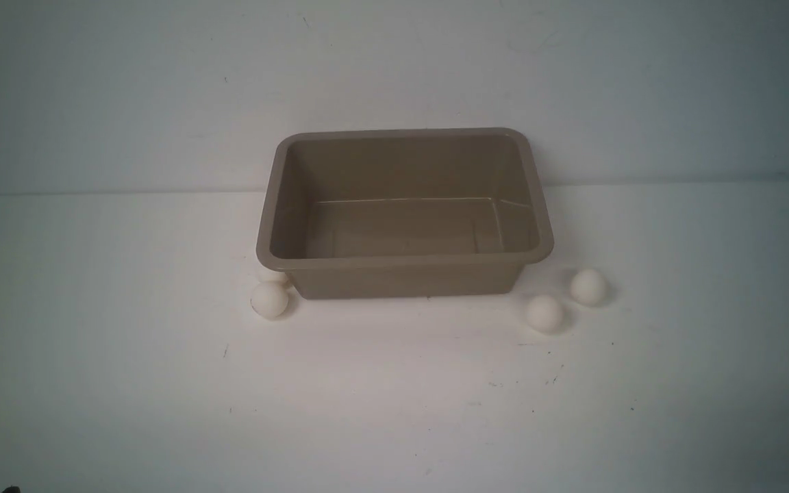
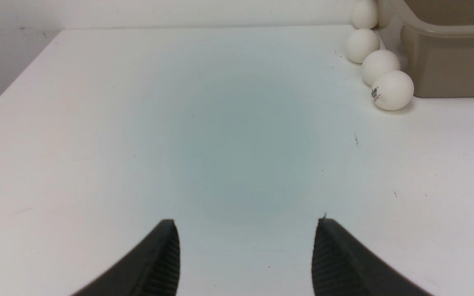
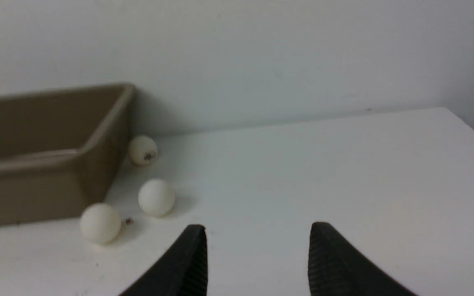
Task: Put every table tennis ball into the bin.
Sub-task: Use the right arm to clamp the table tennis ball closest to it
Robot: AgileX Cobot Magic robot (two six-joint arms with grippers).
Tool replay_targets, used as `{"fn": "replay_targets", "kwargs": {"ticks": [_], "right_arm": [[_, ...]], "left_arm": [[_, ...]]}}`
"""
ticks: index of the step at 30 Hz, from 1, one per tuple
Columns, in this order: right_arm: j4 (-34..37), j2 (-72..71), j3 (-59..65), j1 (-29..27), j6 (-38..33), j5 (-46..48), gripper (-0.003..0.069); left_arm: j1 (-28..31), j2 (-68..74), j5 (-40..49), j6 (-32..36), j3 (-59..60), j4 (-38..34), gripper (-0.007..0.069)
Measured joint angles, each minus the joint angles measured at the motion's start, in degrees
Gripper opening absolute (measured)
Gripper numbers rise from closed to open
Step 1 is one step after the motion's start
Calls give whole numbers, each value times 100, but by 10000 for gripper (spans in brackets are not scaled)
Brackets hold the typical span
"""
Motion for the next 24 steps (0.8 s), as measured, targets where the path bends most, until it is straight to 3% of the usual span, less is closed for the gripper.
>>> {"fn": "replay_targets", "kwargs": {"ticks": [9,15,24], "right_arm": [[527,0,-1667,0,54,160,314],[461,-6,-2976,0,49,1597,314],[701,-6,-3242,0,55,1995,314]], "left_arm": [[0,0,0,0,0,0,394],[0,0,0,0,0,0,394],[0,0,0,0,0,0,394]]}}
